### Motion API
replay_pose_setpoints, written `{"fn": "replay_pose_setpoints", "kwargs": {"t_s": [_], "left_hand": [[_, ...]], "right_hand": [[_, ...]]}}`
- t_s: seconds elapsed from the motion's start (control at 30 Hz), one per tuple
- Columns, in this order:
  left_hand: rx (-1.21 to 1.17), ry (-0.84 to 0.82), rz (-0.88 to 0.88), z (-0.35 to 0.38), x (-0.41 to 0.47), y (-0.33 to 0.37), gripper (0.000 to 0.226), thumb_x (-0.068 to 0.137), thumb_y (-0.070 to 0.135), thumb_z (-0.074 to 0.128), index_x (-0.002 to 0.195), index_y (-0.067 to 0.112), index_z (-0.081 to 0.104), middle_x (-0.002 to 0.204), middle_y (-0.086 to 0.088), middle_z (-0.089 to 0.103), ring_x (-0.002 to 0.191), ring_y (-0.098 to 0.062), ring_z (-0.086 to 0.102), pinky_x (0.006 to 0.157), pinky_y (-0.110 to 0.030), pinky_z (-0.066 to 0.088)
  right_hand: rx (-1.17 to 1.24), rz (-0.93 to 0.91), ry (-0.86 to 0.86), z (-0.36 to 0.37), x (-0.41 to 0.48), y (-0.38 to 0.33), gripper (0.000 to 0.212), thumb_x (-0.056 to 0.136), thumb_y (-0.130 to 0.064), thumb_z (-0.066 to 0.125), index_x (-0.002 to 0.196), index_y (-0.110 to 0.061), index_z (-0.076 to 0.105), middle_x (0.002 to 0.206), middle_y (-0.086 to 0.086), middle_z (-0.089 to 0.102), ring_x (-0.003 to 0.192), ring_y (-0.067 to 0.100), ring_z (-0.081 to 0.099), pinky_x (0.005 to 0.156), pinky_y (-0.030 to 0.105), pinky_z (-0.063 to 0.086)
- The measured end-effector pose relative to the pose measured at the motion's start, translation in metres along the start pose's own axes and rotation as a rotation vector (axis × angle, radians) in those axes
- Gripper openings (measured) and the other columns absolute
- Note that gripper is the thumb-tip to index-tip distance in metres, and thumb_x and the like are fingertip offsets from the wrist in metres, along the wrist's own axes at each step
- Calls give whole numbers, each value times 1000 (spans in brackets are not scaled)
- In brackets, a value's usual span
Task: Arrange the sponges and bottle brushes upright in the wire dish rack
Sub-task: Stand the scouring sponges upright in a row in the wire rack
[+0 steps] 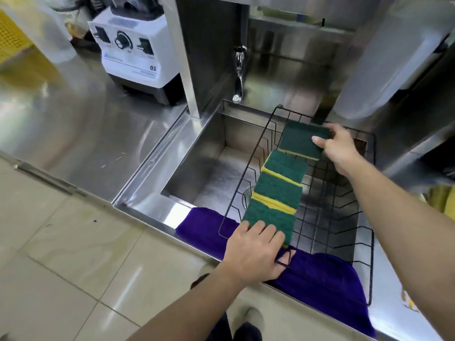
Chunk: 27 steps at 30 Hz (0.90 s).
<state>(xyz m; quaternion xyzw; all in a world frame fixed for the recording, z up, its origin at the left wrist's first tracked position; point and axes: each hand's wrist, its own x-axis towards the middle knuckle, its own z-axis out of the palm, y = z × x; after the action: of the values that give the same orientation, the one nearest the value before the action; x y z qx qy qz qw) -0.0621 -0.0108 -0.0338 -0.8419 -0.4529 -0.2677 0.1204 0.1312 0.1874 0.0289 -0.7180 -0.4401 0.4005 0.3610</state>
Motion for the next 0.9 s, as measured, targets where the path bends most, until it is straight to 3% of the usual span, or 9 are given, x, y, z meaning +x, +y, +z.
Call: {"fn": "replay_pose_setpoints", "kwargs": {"t_s": [0.1,0.33,0.53,0.67,0.77,0.9], "left_hand": [[-5,-13,-18,0,0,0,32,81,47,61,70,18,57,66,4,54,61,-18,49,57,-29,35],[-3,-9,-24,0,-1,-1,30,78,45,63,68,18,54,64,4,49,60,-17,45,57,-29,30],[-15,-21,-20,1,-1,-1,30,80,46,62,68,19,55,64,4,50,59,-16,45,56,-29,31],[-15,-27,-19,0,0,-1,31,78,46,65,66,19,55,62,5,51,58,-16,46,56,-28,32],[-19,-23,-21,-2,1,-2,32,77,46,66,64,19,55,61,5,50,57,-16,47,54,-28,32],[-9,-28,2,-6,4,-3,34,81,47,62,63,19,56,60,5,51,56,-15,48,53,-28,33]], "right_hand": [[40,57,39,12,10,4,50,89,-4,59,134,0,35,135,19,50,115,27,52,95,32,43],[-28,111,24,26,26,21,48,82,-16,70,123,-4,48,125,18,59,103,27,57,99,44,47],[-203,110,-18,27,27,32,53,84,-30,67,126,-2,49,125,21,59,94,26,52,91,45,47],[-408,76,25,27,16,25,53,91,-32,57,129,2,42,130,24,54,116,39,52,94,41,43],[-458,36,125,24,7,20,44,91,-31,56,123,-1,49,126,22,57,116,39,53,92,40,44],[-415,-6,95,10,-6,17,25,90,-24,56,107,-7,61,115,20,65,107,36,58,89,37,46]]}}
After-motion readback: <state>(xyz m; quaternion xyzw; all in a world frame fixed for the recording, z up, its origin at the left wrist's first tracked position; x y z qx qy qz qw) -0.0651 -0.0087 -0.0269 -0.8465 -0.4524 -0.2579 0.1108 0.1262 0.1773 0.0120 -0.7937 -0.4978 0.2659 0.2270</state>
